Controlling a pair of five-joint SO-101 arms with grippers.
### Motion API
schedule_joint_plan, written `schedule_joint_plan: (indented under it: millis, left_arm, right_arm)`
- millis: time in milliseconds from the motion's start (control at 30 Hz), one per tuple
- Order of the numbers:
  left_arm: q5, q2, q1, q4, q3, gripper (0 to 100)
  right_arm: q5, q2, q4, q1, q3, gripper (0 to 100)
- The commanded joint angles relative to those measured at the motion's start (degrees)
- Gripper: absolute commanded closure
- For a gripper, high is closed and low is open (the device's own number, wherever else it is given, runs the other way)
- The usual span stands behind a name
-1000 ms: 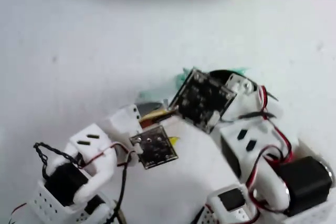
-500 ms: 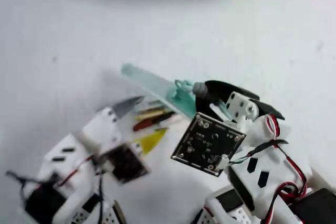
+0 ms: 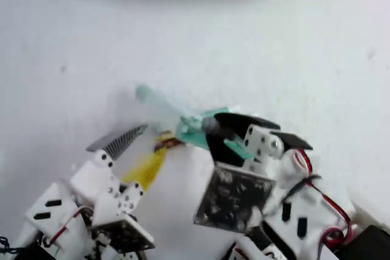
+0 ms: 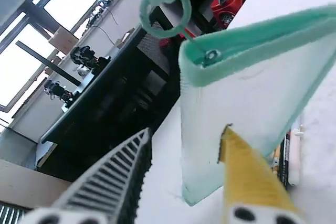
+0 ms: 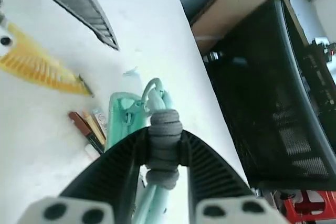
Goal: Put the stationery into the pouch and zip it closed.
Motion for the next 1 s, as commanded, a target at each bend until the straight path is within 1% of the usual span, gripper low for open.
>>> schedule_joint_plan:
  millis: [0, 100, 200, 300, 400, 567, 733, 867, 967]
  left_arm:
    - [1.05, 3.03, -0.40, 2.02, -0.88, 71]
    - [1.05, 4.44, -0.40, 2.37, -0.97, 70]
    - [1.41, 6.64, -0.40, 0.97, -0.97, 70]
    - [5.10, 9.19, -0.40, -1.58, -0.97, 69]
    - [7.56, 11.21, 0.13, -2.81, -0.97, 66]
    - [10.20, 14.02, 0.48, -5.27, -0.62, 65]
    - [12.92, 14.99, 5.49, -5.19, -0.53, 65]
    - [15.91, 15.16, 8.04, -5.27, -0.35, 66]
    - [16.09, 14.99, 10.33, -6.15, 1.32, 66]
  right_arm:
    - [-2.55, -0.22, 1.10, -1.27, -0.18, 98.2]
    - [-2.64, -0.66, 1.27, -1.27, -0.18, 98.2]
    - [-2.55, -1.89, 1.27, -1.45, 0.88, 98.2]
    - [-2.11, -4.44, 1.27, -1.45, 4.57, 98.2]
    - [1.49, -7.25, 1.27, -1.45, 9.49, 98.2]
    - [4.75, -12.00, 1.10, -2.51, 14.33, 98.2]
    - [4.57, -12.70, 1.01, -6.02, 14.24, 98.2]
    - [4.48, -12.97, 0.04, -5.85, 14.15, 98.2]
    - [4.48, -12.97, -0.22, -5.85, 14.15, 98.2]
